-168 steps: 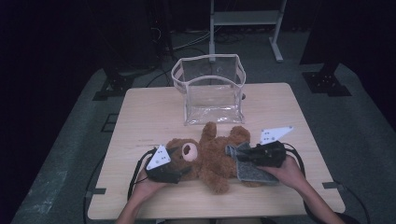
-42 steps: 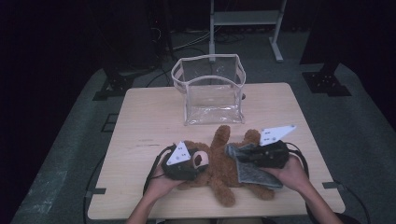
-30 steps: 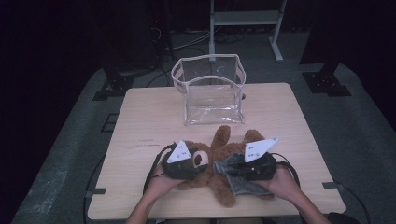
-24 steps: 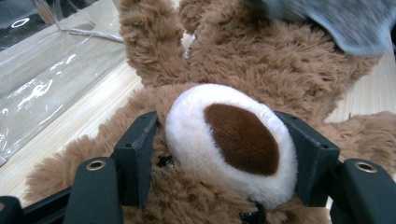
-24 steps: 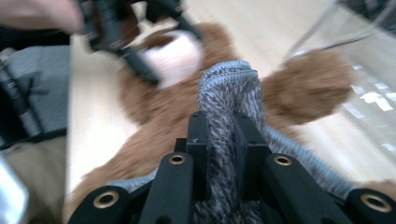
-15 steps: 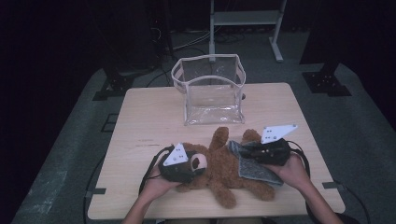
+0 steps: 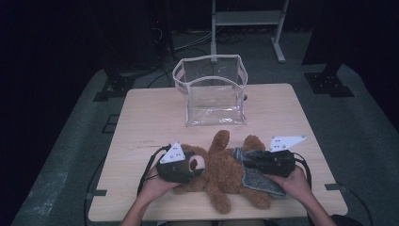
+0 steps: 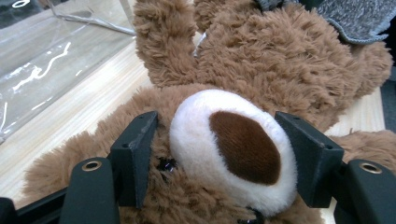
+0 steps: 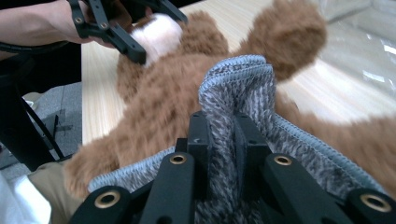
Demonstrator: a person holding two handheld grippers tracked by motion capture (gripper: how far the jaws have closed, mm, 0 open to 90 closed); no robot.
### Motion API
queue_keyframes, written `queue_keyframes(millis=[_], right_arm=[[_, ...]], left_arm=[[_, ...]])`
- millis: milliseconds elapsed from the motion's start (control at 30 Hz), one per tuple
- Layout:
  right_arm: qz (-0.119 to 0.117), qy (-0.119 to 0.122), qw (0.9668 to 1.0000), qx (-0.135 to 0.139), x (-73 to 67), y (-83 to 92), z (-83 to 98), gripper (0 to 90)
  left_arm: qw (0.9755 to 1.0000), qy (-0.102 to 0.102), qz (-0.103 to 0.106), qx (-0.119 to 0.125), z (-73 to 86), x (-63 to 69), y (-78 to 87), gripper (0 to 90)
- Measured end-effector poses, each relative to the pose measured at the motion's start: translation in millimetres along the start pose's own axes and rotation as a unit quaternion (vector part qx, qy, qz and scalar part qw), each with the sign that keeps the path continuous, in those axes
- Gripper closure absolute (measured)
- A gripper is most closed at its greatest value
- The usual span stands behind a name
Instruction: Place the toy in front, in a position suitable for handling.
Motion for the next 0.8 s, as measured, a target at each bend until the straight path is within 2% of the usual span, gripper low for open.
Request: queue_keyframes(millis=[167, 233, 300, 400, 467, 533, 600, 733, 800], right_arm=[[0.003, -0.028, 0.9993, -0.023, 2.4, 12.7, 21.9, 78.5], [0.005, -0.031, 0.9991, -0.028, 0.9, 16.5, 26.0, 78.5], [0.006, -0.028, 0.9995, -0.014, 0.4, 19.3, 20.9, 78.3], [0.007, -0.018, 0.9996, 0.019, 1.3, 17.7, 4.1, 78.2], [0.007, -0.004, 0.9999, 0.013, 0.8, 9.5, -3.7, 78.2], [0.003, 0.001, 1.0, 0.001, 0.7, 2.7, -3.5, 78.2], [0.004, -0.006, 1.0, 0.002, 2.9, 3.9, 2.2, 78.1], [0.015, -0.029, 0.9993, -0.016, 5.4, 14.3, 22.5, 78.0], [0.018, -0.027, 0.9994, -0.014, 3.1, 19.0, 24.4, 78.0]], left_arm=[[0.9999, 0.011, 0.005, 0.01, 3.9, -1.9, 2.5, 32.2], [0.9999, 0.008, 0.007, 0.011, 3.7, -1.7, 2.1, 32.2], [0.9999, 0.009, 0.008, 0.009, 3.3, -2.6, 1.3, 32.3], [0.9998, 0.013, 0.007, 0.012, 3.6, -4.0, 0.3, 32.5], [0.9998, 0.013, 0.006, 0.011, 3.7, -4.6, 0.5, 32.5], [0.9998, 0.016, 0.006, 0.012, 4.3, -5.3, 0.6, 32.5], [0.9998, 0.015, 0.007, 0.014, 5.0, -5.2, 1.1, 32.5], [0.9995, 0.018, 0.014, 0.021, 7.2, -5.5, 2.1, 32.5], [0.9995, 0.016, 0.016, 0.021, 6.9, -4.0, 1.8, 32.7]])
Point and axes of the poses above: each handheld gripper's, and its own axes: y roughly backward along the jaws, z roughly out of its underside, x roughly to its right, the point moved 2 cm from there along -y, roughly forward along the jaws, and after that the axes turned 8 degrees about x, right-handed, at the moved point
